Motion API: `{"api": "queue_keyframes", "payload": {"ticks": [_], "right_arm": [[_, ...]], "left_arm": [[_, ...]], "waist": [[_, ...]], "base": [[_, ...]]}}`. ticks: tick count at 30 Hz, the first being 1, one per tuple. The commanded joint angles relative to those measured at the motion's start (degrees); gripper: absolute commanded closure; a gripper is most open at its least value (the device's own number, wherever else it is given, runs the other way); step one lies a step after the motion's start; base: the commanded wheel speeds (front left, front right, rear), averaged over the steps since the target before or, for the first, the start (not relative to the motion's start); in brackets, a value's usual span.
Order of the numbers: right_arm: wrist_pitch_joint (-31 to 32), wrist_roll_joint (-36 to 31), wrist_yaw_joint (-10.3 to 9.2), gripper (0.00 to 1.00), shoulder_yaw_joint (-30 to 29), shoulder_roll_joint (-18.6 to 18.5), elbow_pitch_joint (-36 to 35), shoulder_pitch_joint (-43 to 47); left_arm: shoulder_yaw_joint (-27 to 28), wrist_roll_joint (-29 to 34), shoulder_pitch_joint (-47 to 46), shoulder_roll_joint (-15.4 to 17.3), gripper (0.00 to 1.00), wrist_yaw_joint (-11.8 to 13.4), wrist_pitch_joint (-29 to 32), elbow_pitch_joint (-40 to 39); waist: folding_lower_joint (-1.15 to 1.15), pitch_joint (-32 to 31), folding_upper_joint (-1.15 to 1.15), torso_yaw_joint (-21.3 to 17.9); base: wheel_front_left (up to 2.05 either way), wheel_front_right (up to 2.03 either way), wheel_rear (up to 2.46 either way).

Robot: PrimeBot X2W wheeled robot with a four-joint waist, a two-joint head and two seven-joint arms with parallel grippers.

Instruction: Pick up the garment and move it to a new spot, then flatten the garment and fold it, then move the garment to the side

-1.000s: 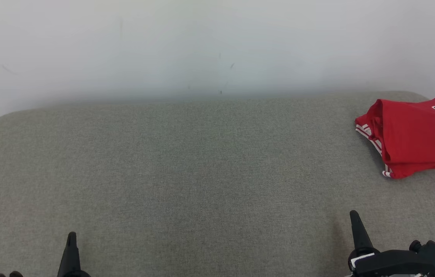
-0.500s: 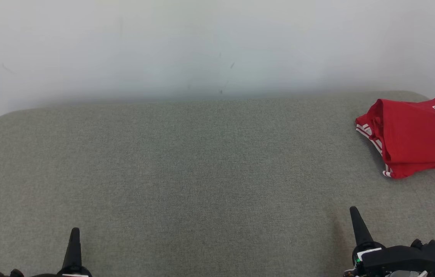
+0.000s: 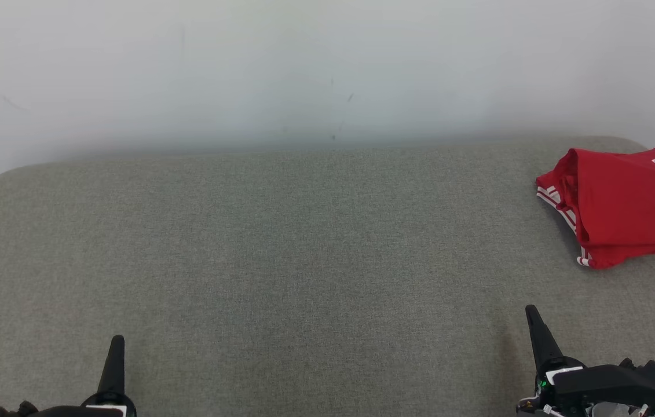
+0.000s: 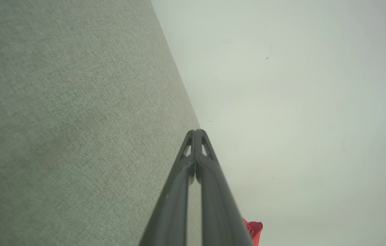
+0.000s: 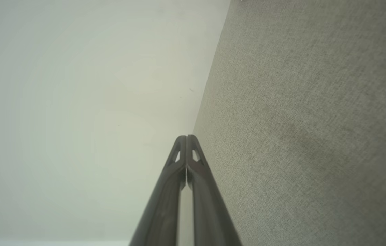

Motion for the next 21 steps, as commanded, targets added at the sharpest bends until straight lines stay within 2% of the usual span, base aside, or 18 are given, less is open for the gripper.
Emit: {"api": "queue_keyframes", "payload": {"ticks": [1, 21], "right_arm": [[0.29, 1.16, -0.08, 1.0, -0.2, 0.14, -0.49, -0.68], [2.76, 10.51, -0.1, 1.0, -0.83, 0.35, -0.74, -1.46]], "left_arm": [[-0.01, -1.27, -0.92, 0.21, 1.0, -0.2, 0.35, -0.1], [-0.15, -11.51, -2.22, 0.21, 1.0, -0.48, 2.8, 0.38]], "waist": [[0.0, 0.01, 0.0, 0.01], [0.0, 0.14, 0.0, 0.07]], "base": [[0.0, 0.0, 0.0], [0.0, 0.0, 0.0]]}}
